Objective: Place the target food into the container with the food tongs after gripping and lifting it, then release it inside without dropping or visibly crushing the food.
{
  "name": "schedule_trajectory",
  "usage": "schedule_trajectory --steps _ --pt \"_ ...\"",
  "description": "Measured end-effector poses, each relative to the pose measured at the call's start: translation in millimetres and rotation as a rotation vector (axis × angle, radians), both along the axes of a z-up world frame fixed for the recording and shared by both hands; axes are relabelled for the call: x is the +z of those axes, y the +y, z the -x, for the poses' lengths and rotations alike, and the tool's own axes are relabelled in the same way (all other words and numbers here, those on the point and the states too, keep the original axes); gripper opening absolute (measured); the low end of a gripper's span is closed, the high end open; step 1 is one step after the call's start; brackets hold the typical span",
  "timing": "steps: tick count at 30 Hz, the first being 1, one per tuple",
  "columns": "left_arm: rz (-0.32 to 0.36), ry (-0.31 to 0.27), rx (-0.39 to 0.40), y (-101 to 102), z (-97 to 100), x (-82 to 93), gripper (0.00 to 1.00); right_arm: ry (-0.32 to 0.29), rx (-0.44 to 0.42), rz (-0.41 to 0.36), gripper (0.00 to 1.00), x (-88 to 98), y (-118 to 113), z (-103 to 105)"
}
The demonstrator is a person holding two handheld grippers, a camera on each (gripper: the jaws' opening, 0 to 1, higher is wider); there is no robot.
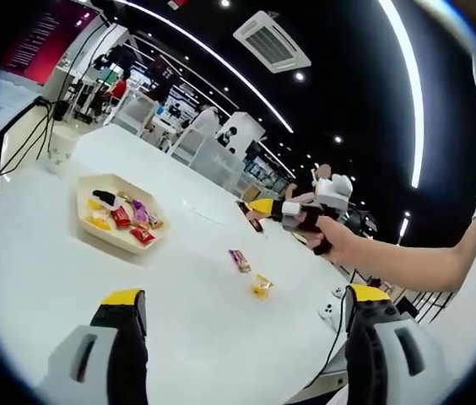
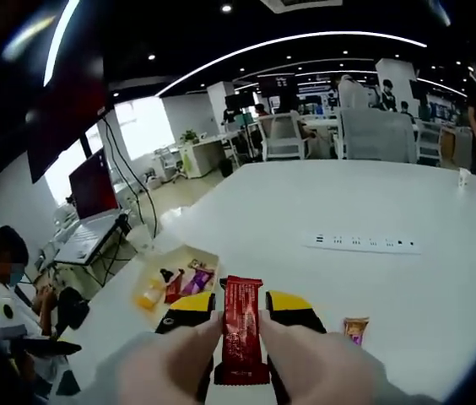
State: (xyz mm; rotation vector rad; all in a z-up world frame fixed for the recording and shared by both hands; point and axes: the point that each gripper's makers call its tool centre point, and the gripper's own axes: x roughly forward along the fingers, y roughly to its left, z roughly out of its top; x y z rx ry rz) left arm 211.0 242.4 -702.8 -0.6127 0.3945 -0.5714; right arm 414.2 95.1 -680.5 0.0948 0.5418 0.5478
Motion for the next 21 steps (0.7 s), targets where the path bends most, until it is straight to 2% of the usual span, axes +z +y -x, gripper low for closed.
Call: schedule_trajectory --steps 9,21 --pt "-0.03 0.03 0.004 7.0 -3.7 -7.3 0.99 -0.015 0.037 -0.004 0.23 9.6 16.8 -4.5" --pt "-0.047 0.003 0.007 9.3 -5.0 -2.6 0.99 -0.03 0.092 -0.006 0.23 16.9 36.9 -2.3"
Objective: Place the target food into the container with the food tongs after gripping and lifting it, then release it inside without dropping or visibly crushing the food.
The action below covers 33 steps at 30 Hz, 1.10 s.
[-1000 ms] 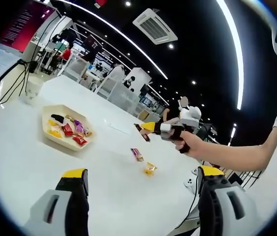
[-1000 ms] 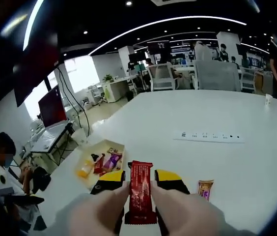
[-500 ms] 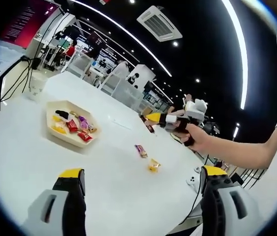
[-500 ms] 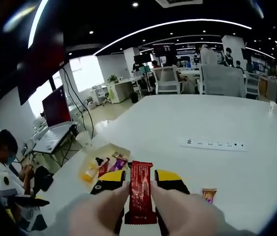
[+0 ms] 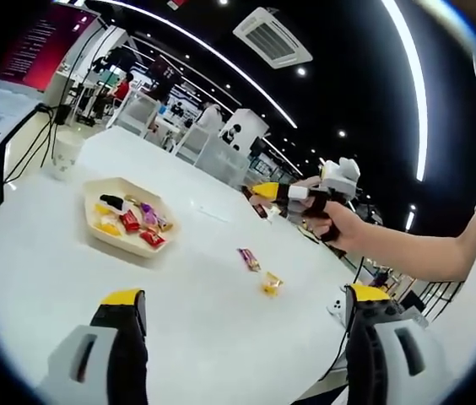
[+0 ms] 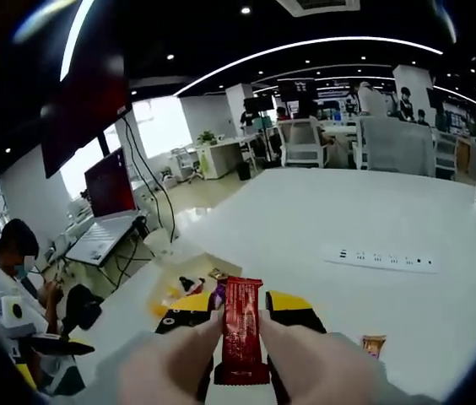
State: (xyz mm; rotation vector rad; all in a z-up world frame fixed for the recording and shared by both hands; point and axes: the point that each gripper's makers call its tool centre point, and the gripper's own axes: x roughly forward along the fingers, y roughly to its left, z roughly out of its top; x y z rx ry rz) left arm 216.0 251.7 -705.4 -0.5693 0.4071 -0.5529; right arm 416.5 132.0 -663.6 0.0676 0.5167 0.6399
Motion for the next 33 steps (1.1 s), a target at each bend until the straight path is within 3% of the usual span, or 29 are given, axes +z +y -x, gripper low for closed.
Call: schedule_trajectory --steps 11,33 --pt "-0.006 -0.012 0.01 4.2 -3.0 -0.6 0.99 -0.015 0.042 0.013 0.23 11.2 15.7 -7.4" --pt "-0.01 -0.01 0.05 21.5 -3.8 -2.9 0.98 -0.024 0.124 0.013 0.23 9.8 48.9 -26.3"
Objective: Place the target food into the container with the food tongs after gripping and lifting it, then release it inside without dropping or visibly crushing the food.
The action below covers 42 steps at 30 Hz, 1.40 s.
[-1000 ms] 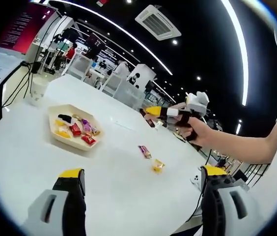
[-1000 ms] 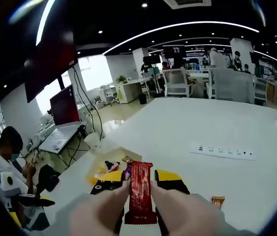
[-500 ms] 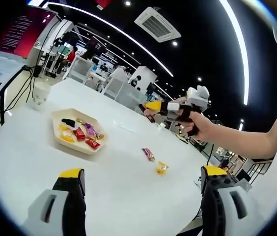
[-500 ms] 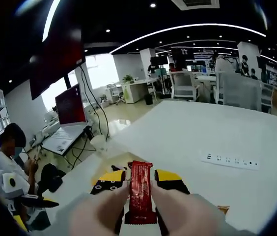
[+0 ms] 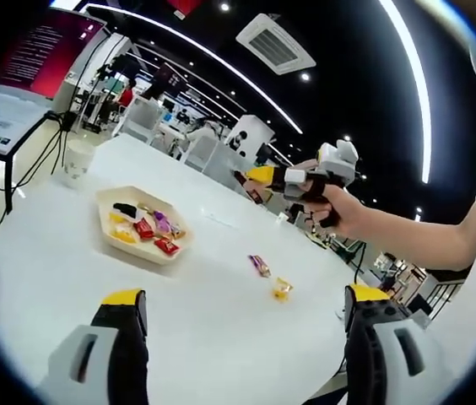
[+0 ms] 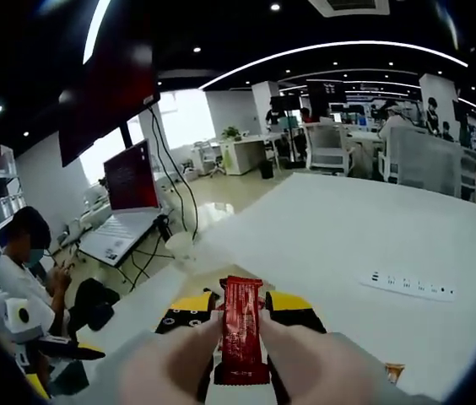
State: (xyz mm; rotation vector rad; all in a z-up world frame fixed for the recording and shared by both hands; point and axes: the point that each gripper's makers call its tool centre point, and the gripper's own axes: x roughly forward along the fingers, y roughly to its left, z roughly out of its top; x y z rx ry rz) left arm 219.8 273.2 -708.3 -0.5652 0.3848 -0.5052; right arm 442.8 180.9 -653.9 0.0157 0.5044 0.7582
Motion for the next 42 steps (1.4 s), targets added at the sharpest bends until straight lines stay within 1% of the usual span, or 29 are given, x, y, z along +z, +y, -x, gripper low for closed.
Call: schedule_trajectory --steps 17,23,25,32,38,42 --pt "0.003 -0.006 0.028 11.2 2.9 0.6 0.98 -0.003 0.03 -0.004 0.23 5.4 26.4 11.8" --pt "-0.01 -0.009 0.035 14.3 2.7 0.3 0.98 -0.003 0.042 -0.005 0.23 7.9 36.1 15.3" --pt "-0.05 -0.019 0.019 12.1 3.7 -0.8 0.98 -0.001 0.047 -0.005 0.23 7.7 37.9 15.3" --pt "-0.053 -0.02 0.018 10.9 3.8 -2.9 0.97 0.001 0.065 -0.001 0.23 8.0 45.1 15.3" --pt "-0.058 -0.021 0.024 14.4 1.8 -4.5 0.98 0.003 0.08 -0.001 0.23 8.5 52.1 12.2" --pt "-0.06 -0.044 0.027 16.0 0.0 -0.8 0.99 0.009 0.089 -0.002 0.23 7.5 57.4 11.0"
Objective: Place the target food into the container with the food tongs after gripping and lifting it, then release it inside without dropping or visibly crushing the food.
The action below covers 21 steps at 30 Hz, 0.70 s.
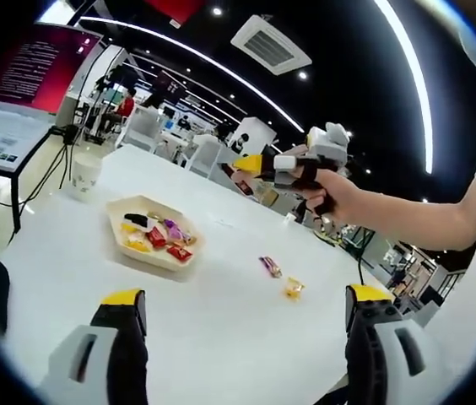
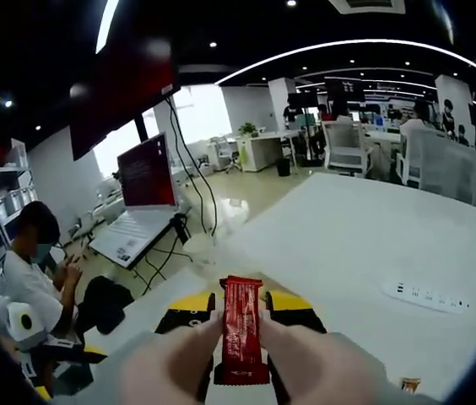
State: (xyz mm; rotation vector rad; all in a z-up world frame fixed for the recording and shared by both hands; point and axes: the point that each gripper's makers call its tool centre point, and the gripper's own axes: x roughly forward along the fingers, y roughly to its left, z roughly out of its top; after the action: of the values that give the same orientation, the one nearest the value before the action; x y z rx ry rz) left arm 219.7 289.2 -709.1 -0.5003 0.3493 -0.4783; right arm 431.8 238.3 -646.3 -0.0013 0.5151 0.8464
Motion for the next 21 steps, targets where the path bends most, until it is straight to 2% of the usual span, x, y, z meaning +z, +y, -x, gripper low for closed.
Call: schedule_trajectory --steps 11,13,17,21 --pt "0.002 0.011 0.013 5.1 -1.6 -2.7 0.99 0.005 0.025 -0.001 0.23 -2.5 15.2 -5.0" --pt "0.069 0.002 0.044 7.9 -5.4 8.3 0.99 0.004 0.031 0.0 0.23 -3.0 18.0 -4.9" --pt "0.061 -0.033 0.06 12.4 -9.8 17.0 0.98 0.003 0.055 0.016 0.23 -6.6 25.0 -3.0" --pt "0.052 -0.026 0.061 14.0 -11.1 14.0 0.98 0.004 0.069 0.014 0.23 -5.5 31.8 -1.9"
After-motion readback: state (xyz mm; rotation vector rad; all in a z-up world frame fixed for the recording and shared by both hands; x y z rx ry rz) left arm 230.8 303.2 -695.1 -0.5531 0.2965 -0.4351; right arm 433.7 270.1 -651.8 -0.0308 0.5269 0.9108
